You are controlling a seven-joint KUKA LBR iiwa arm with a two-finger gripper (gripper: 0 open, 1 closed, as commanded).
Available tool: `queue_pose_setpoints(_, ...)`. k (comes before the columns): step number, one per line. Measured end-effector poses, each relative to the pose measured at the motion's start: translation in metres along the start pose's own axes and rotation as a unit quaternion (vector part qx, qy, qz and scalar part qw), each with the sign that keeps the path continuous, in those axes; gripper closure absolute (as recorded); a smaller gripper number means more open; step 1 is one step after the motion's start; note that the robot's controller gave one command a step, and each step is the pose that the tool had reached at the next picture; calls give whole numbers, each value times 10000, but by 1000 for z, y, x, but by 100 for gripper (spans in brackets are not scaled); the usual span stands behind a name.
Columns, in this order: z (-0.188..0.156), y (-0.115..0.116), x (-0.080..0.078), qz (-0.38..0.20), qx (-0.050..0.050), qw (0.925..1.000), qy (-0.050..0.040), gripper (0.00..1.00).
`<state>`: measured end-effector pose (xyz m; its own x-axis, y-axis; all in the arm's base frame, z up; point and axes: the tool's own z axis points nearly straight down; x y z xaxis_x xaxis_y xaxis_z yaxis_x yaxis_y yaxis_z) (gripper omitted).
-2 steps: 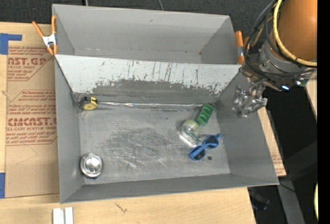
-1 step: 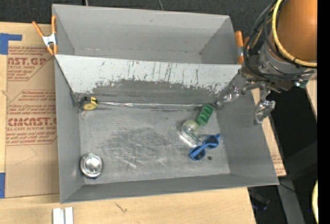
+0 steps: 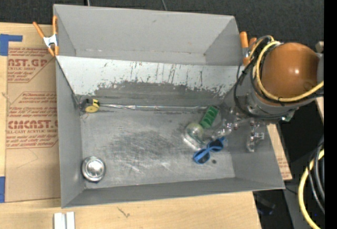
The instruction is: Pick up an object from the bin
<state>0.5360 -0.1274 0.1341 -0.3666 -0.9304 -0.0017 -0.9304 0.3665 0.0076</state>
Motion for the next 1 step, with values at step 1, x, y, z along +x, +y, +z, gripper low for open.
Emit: queue_pose_setpoints(1, 57, 15, -2, 1028, 54, 9947, -24, 0)
